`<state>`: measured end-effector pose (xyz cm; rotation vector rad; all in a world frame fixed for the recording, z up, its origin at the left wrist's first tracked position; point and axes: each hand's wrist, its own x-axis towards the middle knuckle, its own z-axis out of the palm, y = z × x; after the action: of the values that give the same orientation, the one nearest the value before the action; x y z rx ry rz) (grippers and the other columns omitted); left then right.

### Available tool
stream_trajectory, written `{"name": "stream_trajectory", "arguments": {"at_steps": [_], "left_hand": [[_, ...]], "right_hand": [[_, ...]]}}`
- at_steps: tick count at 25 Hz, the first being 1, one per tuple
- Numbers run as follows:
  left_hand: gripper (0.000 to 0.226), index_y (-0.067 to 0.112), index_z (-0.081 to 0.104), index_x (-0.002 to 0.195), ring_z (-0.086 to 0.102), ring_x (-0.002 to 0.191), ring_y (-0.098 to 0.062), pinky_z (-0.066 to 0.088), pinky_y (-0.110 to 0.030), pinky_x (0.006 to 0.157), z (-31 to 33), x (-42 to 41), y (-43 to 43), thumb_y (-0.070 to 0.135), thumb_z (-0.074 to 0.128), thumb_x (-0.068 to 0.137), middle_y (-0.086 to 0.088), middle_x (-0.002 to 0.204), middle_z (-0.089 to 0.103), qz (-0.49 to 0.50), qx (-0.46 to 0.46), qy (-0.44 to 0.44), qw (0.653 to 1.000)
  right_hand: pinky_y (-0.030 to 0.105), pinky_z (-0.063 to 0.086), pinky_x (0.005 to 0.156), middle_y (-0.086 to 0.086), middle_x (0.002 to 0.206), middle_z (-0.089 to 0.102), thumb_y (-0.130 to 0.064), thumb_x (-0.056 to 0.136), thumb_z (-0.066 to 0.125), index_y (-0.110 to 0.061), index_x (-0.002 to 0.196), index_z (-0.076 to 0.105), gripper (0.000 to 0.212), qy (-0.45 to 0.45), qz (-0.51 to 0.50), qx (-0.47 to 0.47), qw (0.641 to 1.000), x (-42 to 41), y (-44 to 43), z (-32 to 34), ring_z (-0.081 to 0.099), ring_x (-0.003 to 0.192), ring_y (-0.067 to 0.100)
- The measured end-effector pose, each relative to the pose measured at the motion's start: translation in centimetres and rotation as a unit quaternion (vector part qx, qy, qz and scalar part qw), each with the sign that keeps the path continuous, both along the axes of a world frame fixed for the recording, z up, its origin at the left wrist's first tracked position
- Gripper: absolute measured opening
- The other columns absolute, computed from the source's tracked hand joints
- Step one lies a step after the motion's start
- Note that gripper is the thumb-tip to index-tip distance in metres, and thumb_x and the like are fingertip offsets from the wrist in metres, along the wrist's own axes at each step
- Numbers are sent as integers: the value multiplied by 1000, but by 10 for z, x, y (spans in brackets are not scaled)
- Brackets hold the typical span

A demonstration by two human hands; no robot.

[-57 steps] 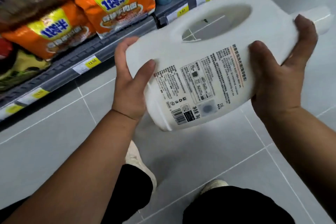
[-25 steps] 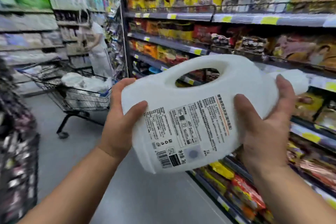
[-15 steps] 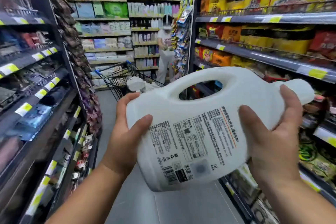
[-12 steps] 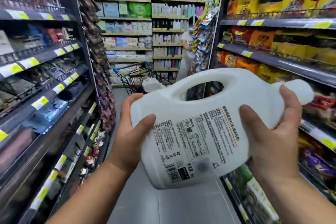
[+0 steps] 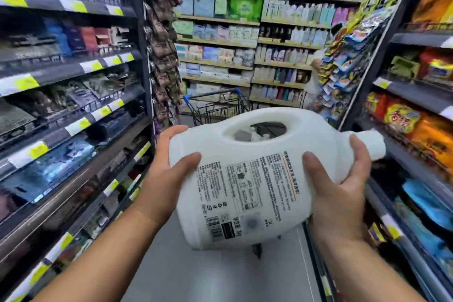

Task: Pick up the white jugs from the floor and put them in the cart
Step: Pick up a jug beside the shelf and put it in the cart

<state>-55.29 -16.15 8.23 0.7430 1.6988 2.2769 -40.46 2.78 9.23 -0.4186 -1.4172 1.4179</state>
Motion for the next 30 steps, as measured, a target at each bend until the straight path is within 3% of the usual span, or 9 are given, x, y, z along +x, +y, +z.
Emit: {"name": "stream_trajectory", "arguments": {"at_steps": [3, 6, 9, 13, 19, 23, 25, 27, 30], "left_hand": [[59, 40, 53, 114, 67, 86, -22, 55, -38, 68, -17, -87, 63, 43, 71, 58, 0, 101, 64, -8, -8, 4, 1000], [66, 36, 51, 119, 67, 82, -19, 54, -32, 63, -26, -167, 127, 44, 71, 57, 3, 97, 65, -30, -40, 3, 999], [68, 33, 50, 119, 66, 83, -20, 54, -32, 63, -33, -236, 202, 42, 73, 56, -3, 101, 62, -70, -58, -21, 996], [60, 30, 51, 117, 67, 77, -17, 53, -28, 57, -58, -307, 300, 27, 73, 61, -4, 98, 63, -92, -80, -45, 992], [59, 38, 53, 114, 67, 82, -26, 55, -41, 64, -93, -405, 435, 35, 74, 59, -13, 107, 62, -104, -164, -67, 979], [57, 41, 53, 112, 63, 89, -33, 53, -40, 66, -108, -458, 504, 40, 73, 59, -16, 114, 58, -138, -221, -65, 963], [48, 47, 53, 109, 64, 93, -36, 55, -39, 66, -119, -487, 538, 36, 71, 65, -14, 115, 58, -164, -266, -43, 949], [47, 47, 52, 109, 68, 88, -35, 58, -44, 68, -134, -521, 578, 36, 70, 68, -11, 107, 65, -226, -291, -44, 929], [45, 41, 51, 112, 70, 68, -15, 57, -31, 57, -156, -565, 628, 31, 70, 73, 5, 83, 70, -286, -326, -19, 901]], "right_hand": [[14, 52, 78, -17, 122, 55, -33, 66, 82, -42, 134, 36, 83, 2, -16, -12, 1000, -83, 60, -17, 61, 98, -10], [15, 52, 82, -16, 123, 57, -29, 66, 75, -39, 133, 38, 77, 17, -38, -51, 998, -154, 115, -32, 62, 101, -6], [19, 52, 84, -16, 123, 58, -27, 67, 80, -42, 132, 38, 80, 15, -60, -91, 994, -214, 177, -47, 63, 102, -3], [26, 52, 88, -14, 121, 59, -29, 66, 76, -44, 130, 39, 76, 3, -81, -136, 987, -281, 265, -81, 64, 101, -2], [14, 54, 75, -12, 123, 59, -14, 78, 74, -41, 131, 39, 69, -22, -89, -208, 974, -373, 397, -138, 63, 99, -4], [12, 53, 72, -15, 121, 58, -9, 84, 70, -42, 130, 38, 65, -37, -131, -261, 956, -413, 450, -163, 63, 95, -6], [19, 55, 80, -12, 124, 58, -10, 84, 71, -42, 129, 38, 64, -40, -157, -279, 947, -434, 470, -177, 63, 100, -3], [34, 53, 93, -8, 128, 58, -13, 82, 73, -46, 127, 39, 65, -41, -211, -303, 929, -456, 486, -194, 62, 111, 8], [47, 49, 101, -5, 130, 57, -20, 79, 78, -51, 123, 41, 65, -49, -297, -328, 896, -487, 496, -219, 59, 117, 17]]}}
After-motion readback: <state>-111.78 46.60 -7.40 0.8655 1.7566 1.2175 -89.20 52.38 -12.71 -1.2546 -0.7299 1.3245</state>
